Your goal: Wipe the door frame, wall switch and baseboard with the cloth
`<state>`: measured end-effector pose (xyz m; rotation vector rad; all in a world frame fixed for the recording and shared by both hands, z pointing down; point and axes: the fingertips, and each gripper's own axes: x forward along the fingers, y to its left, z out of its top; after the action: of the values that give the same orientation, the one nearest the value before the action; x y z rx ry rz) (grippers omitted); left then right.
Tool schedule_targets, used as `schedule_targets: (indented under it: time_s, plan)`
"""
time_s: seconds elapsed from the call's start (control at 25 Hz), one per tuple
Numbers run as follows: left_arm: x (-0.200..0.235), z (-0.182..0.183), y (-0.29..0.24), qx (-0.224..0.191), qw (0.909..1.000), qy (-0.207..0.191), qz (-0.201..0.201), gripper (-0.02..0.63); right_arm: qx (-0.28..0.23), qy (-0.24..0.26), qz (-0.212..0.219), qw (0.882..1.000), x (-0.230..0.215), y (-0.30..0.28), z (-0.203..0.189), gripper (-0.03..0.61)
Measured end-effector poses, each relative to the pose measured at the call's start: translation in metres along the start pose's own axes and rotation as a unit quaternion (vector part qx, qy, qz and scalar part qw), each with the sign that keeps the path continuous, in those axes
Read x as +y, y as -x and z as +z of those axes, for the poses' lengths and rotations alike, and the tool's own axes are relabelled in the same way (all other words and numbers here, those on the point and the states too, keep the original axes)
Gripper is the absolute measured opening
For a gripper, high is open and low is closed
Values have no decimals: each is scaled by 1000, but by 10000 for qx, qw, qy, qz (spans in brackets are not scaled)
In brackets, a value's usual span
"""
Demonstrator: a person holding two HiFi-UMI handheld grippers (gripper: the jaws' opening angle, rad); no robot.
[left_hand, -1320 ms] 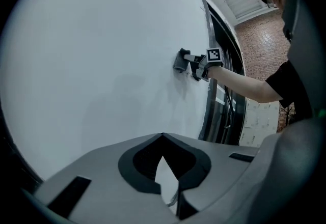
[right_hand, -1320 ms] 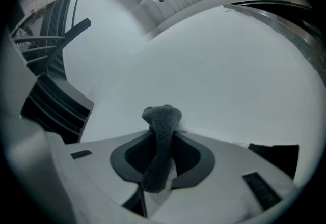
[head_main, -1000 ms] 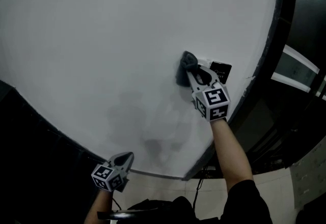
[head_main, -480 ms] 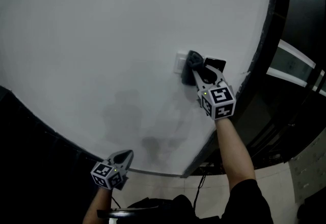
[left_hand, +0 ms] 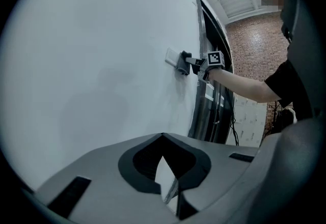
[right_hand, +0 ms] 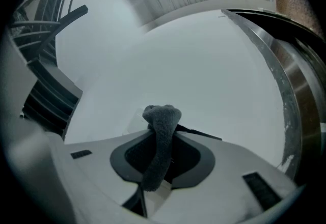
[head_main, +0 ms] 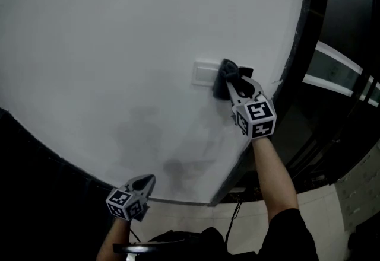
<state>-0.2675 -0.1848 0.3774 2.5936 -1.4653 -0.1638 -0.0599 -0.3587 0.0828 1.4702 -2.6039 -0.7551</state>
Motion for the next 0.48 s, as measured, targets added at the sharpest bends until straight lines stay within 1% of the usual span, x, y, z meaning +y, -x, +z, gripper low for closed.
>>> schedule_targets:
  time_s: [0.2, 0.48]
  plan:
    - [-4, 1, -7, 5, 10000, -4, 2, 2, 7, 147, -51, 9999, -10, 5, -3, 86]
    - [-8, 0, -13, 10, 10000, 17, -77, 2, 25, 48, -210, 9998, -32, 17, -11, 86]
